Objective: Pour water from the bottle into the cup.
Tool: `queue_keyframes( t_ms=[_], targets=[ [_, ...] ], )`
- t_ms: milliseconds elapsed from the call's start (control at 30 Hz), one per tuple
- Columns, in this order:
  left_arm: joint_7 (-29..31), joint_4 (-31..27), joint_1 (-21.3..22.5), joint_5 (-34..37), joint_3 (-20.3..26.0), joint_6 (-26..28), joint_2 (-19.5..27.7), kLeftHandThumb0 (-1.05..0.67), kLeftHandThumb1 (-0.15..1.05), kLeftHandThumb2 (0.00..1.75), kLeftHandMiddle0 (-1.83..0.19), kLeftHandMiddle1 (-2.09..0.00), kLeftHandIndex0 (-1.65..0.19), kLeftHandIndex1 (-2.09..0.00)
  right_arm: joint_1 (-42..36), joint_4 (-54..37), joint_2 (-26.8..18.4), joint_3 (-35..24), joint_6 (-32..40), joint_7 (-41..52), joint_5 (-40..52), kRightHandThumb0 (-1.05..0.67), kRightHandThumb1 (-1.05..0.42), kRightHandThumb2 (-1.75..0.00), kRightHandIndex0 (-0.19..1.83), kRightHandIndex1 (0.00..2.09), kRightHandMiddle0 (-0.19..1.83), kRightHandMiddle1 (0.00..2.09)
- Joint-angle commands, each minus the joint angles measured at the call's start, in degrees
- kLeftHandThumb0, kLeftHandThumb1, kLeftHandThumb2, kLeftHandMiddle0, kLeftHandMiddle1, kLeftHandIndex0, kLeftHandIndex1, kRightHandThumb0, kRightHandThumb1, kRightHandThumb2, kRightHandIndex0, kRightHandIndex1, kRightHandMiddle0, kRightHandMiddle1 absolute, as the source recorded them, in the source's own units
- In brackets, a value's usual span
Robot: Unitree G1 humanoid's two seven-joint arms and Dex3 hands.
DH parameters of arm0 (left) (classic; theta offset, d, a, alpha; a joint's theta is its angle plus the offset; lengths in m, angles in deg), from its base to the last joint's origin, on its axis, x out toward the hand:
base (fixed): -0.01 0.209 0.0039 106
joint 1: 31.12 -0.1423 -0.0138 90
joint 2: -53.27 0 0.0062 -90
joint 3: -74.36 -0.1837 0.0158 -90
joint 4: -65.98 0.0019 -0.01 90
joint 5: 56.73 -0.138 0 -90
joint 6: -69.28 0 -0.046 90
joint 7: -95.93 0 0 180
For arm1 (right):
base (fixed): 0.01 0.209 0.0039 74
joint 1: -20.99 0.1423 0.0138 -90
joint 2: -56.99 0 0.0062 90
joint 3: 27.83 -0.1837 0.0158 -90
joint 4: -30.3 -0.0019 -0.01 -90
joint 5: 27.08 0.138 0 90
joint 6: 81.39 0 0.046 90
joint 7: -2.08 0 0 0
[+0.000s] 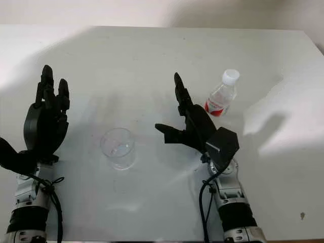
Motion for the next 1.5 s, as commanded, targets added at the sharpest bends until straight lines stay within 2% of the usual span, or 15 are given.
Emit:
queue_keyframes(
  t_ms=[0,333,567,1000,1200,1300,1400,1467],
  targets=[
    [0.2,-0.7,-0.4,-0.3,0.0,-0.5,0.6,-0.68,1.05,0.74,0.19,0.00,0.19,0.00,0.5,-0.1,0.5,0.1,0.1,0.1,0.3,-0.98,-0.96,-0.05,-0.19,0.00,-0.19,0.00],
    [0.6,1.5,1.3,-0.3,0.0,-0.8,0.5,-0.68,1.05,0.74,0.19,0.00,0.19,0.00,1.8,1.7,0.2,0.3,0.3,1.6,0.5,-1.00,-0.96,-0.06,-0.19,0.00,-0.19,0.00],
    [0.2,2.9,1.9,-0.1,0.0,-1.8,-0.2,-0.70,1.05,0.72,0.19,0.00,0.19,0.00,2.6,-5.1,-1.7,-0.7,2.4,6.4,4.3,-0.98,-0.97,-0.05,-0.19,0.00,-0.19,0.00],
    [-0.8,4.0,2.9,-0.4,-0.7,-2.0,-0.9,-0.71,1.05,0.72,0.19,0.00,0.19,0.00,4.3,-20.0,-6.6,-6.2,0.9,14.1,15.3,-0.95,-0.97,-0.05,-0.19,0.00,-0.19,0.00],
    [-0.7,7.0,4.8,-0.8,-1.0,-3.4,-1.2,-0.71,1.05,0.71,0.19,0.00,0.19,0.00,9.5,-18.6,-8.0,-9.4,0.2,17.1,20.0,-0.89,-0.93,-0.04,-0.19,0.00,-0.19,0.00],
    [-0.5,8.7,5.8,-1.1,-1.1,-4.4,-1.3,-0.72,1.05,0.72,0.19,0.00,0.19,0.00,11.5,-19.4,-8.7,-10.8,3.4,18.2,23.9,-0.91,-0.95,-0.06,-0.19,0.00,-0.19,0.00],
    [-0.1,10.4,6.7,-1.0,-1.1,-5.2,-1.4,-0.72,1.05,0.72,0.19,0.00,0.19,0.00,13.8,-19.8,-9.7,-12.4,5.8,19.8,27.5,-1.00,-0.99,-0.07,-0.19,0.00,-0.19,0.00],
    [-0.1,11.0,7.2,-1.1,-1.1,-5.3,-1.4,-0.73,1.05,0.72,0.19,0.00,0.19,0.00,15.2,-20.3,-10.3,-14.1,9.1,20.7,31.8,-0.98,-1.01,-0.07,-0.19,0.00,-0.19,0.00]
  ],
)
